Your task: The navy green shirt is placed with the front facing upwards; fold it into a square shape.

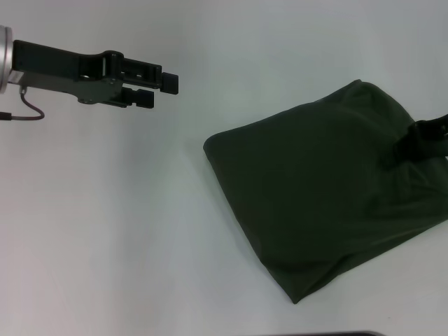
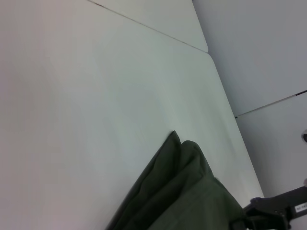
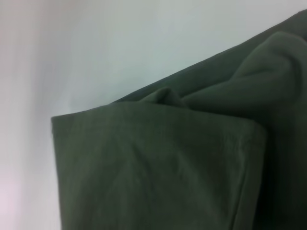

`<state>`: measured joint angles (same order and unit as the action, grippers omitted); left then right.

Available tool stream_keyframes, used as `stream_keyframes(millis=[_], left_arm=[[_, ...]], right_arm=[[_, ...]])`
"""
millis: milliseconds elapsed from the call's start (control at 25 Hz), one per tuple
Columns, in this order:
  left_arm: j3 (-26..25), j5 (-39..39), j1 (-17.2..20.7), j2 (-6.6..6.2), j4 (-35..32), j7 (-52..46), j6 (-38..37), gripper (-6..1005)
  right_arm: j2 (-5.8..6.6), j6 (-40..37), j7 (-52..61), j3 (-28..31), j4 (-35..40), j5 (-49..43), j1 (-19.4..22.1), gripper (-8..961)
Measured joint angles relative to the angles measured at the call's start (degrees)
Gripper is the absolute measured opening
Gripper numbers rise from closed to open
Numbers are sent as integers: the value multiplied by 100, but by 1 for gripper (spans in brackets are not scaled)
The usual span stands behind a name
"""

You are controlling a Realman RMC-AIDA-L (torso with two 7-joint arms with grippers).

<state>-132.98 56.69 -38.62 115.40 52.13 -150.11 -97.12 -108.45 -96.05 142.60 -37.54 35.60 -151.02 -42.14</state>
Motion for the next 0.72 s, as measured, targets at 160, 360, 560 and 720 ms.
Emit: stream_keyframes(millis=[160, 360, 560, 720], left_arm=[[0, 0, 2, -15, 2, 0, 1, 706], [0, 0, 17, -24, 0, 0, 8, 707], [0, 0, 21, -18, 3, 7, 3, 707], [0, 0, 21, -19, 6, 8, 7, 708]], right_arm=[[126, -496, 73, 131, 167, 121, -15, 36], [264, -1118, 289, 354, 653, 343, 23, 37], [395, -1342, 399, 476, 873, 379, 23, 36], [540, -1513, 440, 602, 878, 478, -11, 36]])
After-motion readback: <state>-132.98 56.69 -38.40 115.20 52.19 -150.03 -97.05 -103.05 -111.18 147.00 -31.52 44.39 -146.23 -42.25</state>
